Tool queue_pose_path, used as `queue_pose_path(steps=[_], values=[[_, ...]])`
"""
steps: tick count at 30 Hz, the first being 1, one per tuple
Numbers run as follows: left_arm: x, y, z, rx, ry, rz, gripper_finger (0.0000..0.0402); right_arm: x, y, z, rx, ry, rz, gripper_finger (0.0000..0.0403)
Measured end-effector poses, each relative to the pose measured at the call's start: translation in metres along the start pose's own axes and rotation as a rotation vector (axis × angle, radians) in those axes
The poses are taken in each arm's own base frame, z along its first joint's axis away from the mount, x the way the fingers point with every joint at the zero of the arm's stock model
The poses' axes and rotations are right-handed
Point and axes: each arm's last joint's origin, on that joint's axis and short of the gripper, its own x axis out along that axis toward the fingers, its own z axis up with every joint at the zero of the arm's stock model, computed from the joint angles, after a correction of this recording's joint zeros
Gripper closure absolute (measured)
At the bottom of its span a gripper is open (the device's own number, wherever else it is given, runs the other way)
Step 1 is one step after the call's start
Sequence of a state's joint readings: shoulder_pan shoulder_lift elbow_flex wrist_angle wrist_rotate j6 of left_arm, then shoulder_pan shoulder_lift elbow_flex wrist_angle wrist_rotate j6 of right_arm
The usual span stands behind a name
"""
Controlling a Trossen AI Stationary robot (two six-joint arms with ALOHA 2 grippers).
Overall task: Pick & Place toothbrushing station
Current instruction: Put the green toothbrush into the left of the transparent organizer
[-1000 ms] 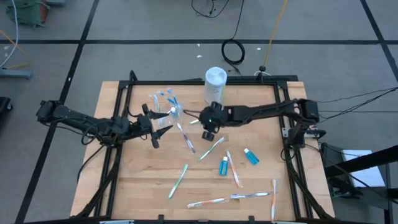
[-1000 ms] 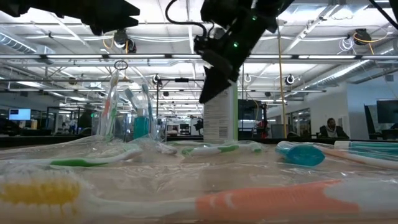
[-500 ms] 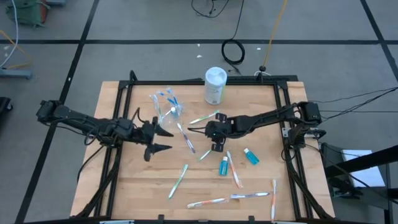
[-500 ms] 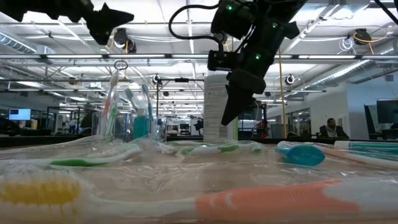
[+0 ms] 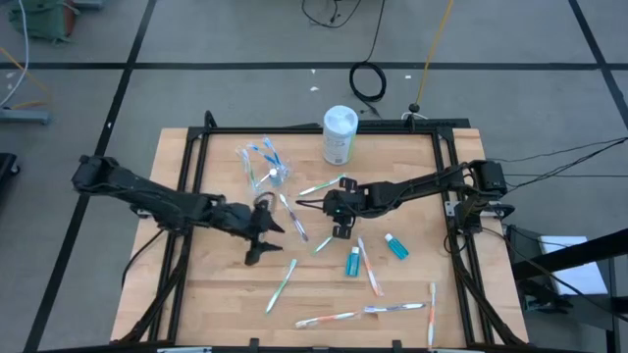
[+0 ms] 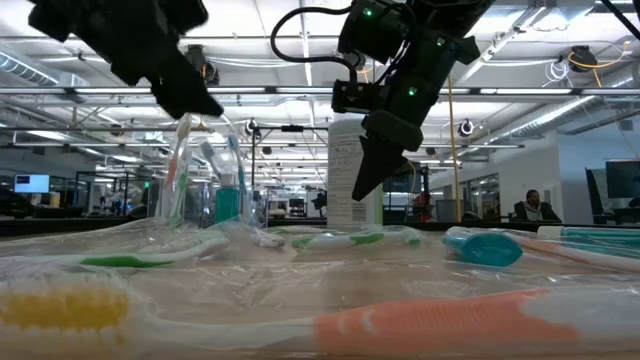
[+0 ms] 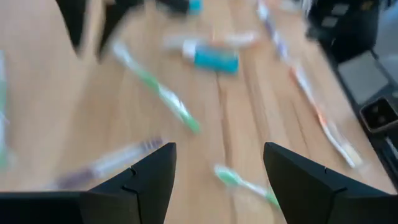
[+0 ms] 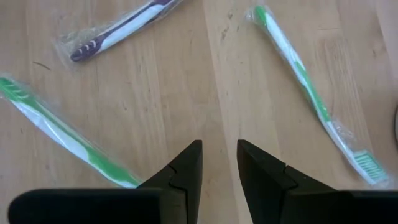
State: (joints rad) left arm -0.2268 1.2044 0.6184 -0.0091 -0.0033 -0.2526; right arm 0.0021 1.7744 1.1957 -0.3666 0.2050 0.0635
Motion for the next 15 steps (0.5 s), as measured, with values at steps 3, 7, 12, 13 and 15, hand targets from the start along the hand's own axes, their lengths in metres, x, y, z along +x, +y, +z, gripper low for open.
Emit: queue_pose_path(steps=[3,7,12,13,15], values=[[0.015,0.0,0.0,-0.102,0.161,0.035,0.0156,0.0,0.0,0.0,0.0,0.0,0.0,0.0312],[0.036,0.001,-0.007,-0.193,0.314,0.1,0.0156,0.0,0.0,0.0,0.0,0.0,0.0,0.0312],[0.061,-0.001,-0.013,-0.219,0.399,0.036,0.0156,0.0,0.0,0.0,0.0,-0.001,0.0,0.0312],[0.065,-0.003,-0.015,-0.226,0.403,0.027,0.0156,0.0,0.0,0.0,0.0,-0.001,0.0,0.0312],[0.073,-0.006,-0.019,-0.258,0.406,0.026,0.0156,0.0,0.0,0.0,0.001,-0.003,0.001,0.0312]])
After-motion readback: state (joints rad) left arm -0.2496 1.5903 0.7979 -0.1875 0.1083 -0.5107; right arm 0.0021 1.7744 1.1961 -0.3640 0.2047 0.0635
